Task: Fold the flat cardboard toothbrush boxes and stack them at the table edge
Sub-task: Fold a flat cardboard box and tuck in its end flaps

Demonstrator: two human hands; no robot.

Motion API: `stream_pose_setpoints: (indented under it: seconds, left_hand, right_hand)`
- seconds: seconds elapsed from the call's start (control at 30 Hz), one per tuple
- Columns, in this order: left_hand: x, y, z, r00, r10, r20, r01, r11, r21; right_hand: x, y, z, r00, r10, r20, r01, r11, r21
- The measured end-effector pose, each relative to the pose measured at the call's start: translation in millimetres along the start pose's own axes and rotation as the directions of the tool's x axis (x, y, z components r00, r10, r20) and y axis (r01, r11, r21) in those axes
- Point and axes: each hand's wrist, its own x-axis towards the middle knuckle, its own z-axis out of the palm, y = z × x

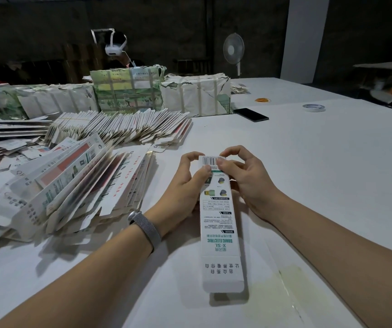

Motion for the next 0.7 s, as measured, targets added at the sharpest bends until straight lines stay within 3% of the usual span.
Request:
stream_pose_setpoints:
  seconds: [0.13, 0.27, 0.37, 0.43, 0.5, 0.6, 0.7]
  left_hand:
    - [-3, 0, 2, 1.0, -0.003, -0.026, 0.003, 1.0, 0.004]
    - [-1, -4, 0, 0.996, -0.003, -0.09, 0.007, 0.999, 0.043]
    - [2, -4, -1, 0.984, 0.006, -0.178, -0.009, 1.0, -0.012]
    - [4, -5, -1, 0.976, 0.011, -0.216, -0.016, 1.0, -0.02]
    - [5, -6, -1, 0.973, 0.032, -0.227, -0.035, 0.999, -0.011]
    - [5, -5, -1, 0.982, 0.025, -0.186, -0.02, 0.999, 0.027]
    - [7, -4, -7, 0.983, -0.005, -0.184, -0.01, 0.997, -0.081]
  right_hand:
    - [0, 2, 4, 0.998, -0.051, -0.038, 0.046, 0.993, -0.11]
    - [1, -5, 3, 0.96, -0.205, -0.192, 0.106, 0.896, -0.432]
    - [-4, -20, 1, 0.989, -0.137, -0.052, 0.083, 0.815, -0.573]
    - [-14, -28, 4, 0.994, -0.043, 0.099, 0.103, 0.645, -0.757]
    - [-24, -35, 10, 0.987, 0.001, 0.163, 0.141, 0.488, -0.861]
    - [-29, -46, 16, 0.991, -0.035, 0.129, 0.133, 0.372, -0.919]
    - [-34, -58, 9, 0.998, -0.035, 0.046, 0.056, 0.381, -0.923]
